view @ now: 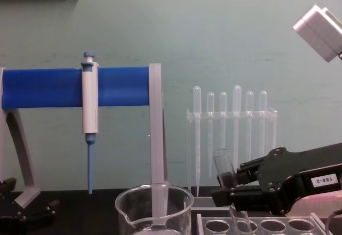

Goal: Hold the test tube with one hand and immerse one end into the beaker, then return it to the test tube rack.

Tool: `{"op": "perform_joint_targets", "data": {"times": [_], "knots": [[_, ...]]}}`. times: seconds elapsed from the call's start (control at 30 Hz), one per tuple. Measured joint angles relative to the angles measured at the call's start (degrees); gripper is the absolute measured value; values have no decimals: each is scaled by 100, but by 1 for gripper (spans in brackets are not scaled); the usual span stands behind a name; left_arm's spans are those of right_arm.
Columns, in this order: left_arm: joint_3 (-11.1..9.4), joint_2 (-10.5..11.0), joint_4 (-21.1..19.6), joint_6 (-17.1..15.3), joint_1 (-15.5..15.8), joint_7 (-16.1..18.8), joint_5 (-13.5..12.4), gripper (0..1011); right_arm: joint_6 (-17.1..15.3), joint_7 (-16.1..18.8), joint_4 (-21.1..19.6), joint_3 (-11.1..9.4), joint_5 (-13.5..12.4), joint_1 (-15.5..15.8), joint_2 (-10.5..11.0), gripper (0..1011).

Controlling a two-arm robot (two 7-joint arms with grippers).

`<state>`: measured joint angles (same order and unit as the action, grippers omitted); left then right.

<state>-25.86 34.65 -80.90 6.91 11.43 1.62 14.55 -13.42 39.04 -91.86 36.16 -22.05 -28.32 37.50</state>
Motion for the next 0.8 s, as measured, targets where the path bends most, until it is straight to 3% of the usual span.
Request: {"op": "perform_joint_targets", "data": {"times": [0.17, 0.8], "knots": [[0, 0, 0, 0, 0, 0, 0, 1000, -1, 1, 0, -2, -2, 0, 0, 230], [0, 0, 0, 0, 0, 0, 0, 1000, 4, 2, 0, -6, -12, 6, 1, 226]]}}
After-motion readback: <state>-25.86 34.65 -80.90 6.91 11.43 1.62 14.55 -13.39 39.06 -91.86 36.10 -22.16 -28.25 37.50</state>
